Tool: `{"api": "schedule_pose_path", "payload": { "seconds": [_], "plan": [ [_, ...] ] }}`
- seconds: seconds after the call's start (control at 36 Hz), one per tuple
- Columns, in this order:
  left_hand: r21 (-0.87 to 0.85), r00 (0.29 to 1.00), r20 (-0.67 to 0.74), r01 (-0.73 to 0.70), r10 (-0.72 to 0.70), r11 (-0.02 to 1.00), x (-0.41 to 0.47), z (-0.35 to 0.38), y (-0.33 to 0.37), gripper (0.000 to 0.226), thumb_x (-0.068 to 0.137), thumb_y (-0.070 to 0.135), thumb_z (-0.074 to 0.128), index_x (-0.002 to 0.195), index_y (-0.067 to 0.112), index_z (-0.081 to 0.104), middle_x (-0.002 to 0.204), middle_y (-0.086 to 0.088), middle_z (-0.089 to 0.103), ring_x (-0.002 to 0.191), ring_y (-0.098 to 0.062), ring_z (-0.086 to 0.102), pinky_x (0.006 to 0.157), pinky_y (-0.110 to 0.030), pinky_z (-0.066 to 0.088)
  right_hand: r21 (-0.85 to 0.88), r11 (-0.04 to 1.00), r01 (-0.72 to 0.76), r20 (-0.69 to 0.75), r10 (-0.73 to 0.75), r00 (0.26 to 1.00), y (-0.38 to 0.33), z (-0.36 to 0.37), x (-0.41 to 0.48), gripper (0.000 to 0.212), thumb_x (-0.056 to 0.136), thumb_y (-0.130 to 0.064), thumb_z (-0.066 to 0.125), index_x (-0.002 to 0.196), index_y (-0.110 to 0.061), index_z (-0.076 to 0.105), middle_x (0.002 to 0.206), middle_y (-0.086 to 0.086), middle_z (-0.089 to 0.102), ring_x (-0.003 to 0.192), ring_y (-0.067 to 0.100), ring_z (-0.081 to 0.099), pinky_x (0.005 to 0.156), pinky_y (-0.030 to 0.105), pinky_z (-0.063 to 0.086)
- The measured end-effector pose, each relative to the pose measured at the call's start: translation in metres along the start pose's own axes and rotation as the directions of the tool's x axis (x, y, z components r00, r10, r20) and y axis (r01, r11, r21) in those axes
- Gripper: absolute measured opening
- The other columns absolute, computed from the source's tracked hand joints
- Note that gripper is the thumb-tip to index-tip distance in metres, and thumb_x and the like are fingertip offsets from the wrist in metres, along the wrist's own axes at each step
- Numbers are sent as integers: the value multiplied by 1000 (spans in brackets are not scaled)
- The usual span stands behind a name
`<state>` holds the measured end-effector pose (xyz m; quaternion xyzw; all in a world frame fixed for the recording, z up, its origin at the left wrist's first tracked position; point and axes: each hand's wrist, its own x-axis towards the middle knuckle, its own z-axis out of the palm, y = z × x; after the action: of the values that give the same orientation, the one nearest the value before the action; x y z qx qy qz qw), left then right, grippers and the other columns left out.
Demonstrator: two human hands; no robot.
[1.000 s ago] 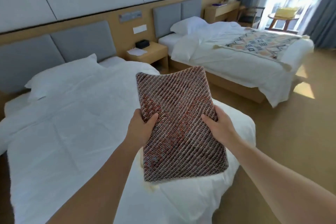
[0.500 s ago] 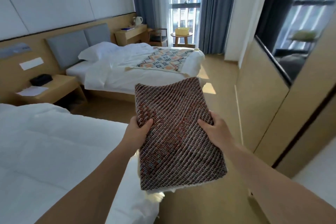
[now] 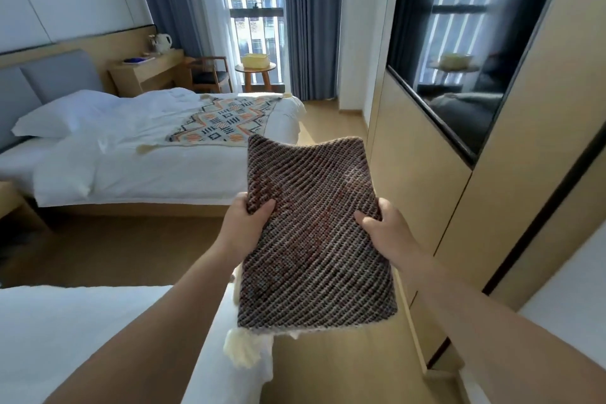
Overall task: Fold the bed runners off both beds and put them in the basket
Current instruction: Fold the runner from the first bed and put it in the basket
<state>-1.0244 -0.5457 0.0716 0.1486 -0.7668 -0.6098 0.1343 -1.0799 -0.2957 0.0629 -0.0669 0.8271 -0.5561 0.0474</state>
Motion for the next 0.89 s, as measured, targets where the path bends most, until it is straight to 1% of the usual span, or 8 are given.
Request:
{"api": "schedule_pose_path", "payload": {
  "seconds": [0.06, 0.14, 0.31, 0.39, 0.47, 0.61, 0.75, 0.89],
  "plan": [
    [-7, 1000, 31, -4, 4, 1000, 34, -1, -2, 28, 88, 32, 66, 108, 15, 54, 99, 1, 68, 90, -14, 66, 78, -31, 53, 8, 1000, -21, -31, 21, 999, -4, 8, 27, 21, 92, -25, 61, 112, -21, 58, 102, -4, 66, 93, 15, 63, 77, 27, 49],
    [-56, 997, 74, -4, 8, 998, 81, -4, -2, 31, 88, 29, 67, 110, 14, 51, 101, -1, 67, 92, -16, 66, 83, -34, 53, 31, 998, -53, -66, 55, 996, -10, 19, 66, 17, 90, -25, 64, 106, -23, 57, 100, -3, 67, 95, 19, 64, 86, 36, 52],
    [-157, 988, 156, 6, 18, 988, 167, -2, 2, 24, 89, 19, 65, 107, 11, 52, 100, -8, 68, 86, -18, 69, 72, -31, 56, 95, 990, -104, -83, 112, 990, -16, 32, 133, 24, 81, -39, 64, 102, -29, 58, 101, -2, 71, 94, 21, 68, 86, 48, 55],
    [-125, 985, 168, -16, 37, 992, 203, 4, -1, 16, 88, 20, 67, 99, 18, 54, 98, -7, 69, 85, -19, 69, 75, -35, 56, 118, 985, -123, -126, 138, 982, -11, 37, 160, 28, 77, -40, 65, 101, -28, 58, 101, -3, 70, 95, 21, 67, 88, 48, 55],
    [-136, 982, 187, -6, 31, 991, 235, 14, -4, 17, 87, 19, 68, 98, 19, 55, 99, -8, 69, 89, -24, 69, 79, -40, 56, 129, 983, -127, -143, 145, 979, -13, 36, 185, 23, 84, -30, 67, 104, -24, 58, 101, 0, 70, 95, 22, 67, 89, 47, 54],
    [-148, 978, 205, -1, 32, 989, 289, 39, -6, 23, 84, 23, 71, 101, 18, 57, 101, -9, 70, 94, -28, 68, 82, -44, 55, 133, 985, -112, -155, 132, 979, -7, 28, 237, 15, 91, -18, 63, 105, -16, 58, 101, 2, 68, 92, 20, 65, 76, 33, 51],
    [-123, 978, 203, -22, 47, 992, 348, 75, -7, 19, 86, 21, 70, 99, 21, 56, 102, -9, 69, 95, -28, 67, 89, -52, 52, 148, 981, -125, -136, 146, 980, 12, 12, 304, 19, 90, -19, 64, 107, -16, 58, 104, 3, 69, 97, 24, 65, 88, 43, 53],
    [-91, 984, 170, -30, 45, 995, 412, 118, -1, 47, 65, 48, 74, 103, 26, 56, 109, -9, 69, 100, -28, 66, 91, -53, 51, 167, 978, -123, -87, 139, 987, 29, -11, 388, 22, 90, -21, 64, 111, -16, 58, 106, 3, 68, 98, 24, 65, 91, 46, 53]
  ]
}}
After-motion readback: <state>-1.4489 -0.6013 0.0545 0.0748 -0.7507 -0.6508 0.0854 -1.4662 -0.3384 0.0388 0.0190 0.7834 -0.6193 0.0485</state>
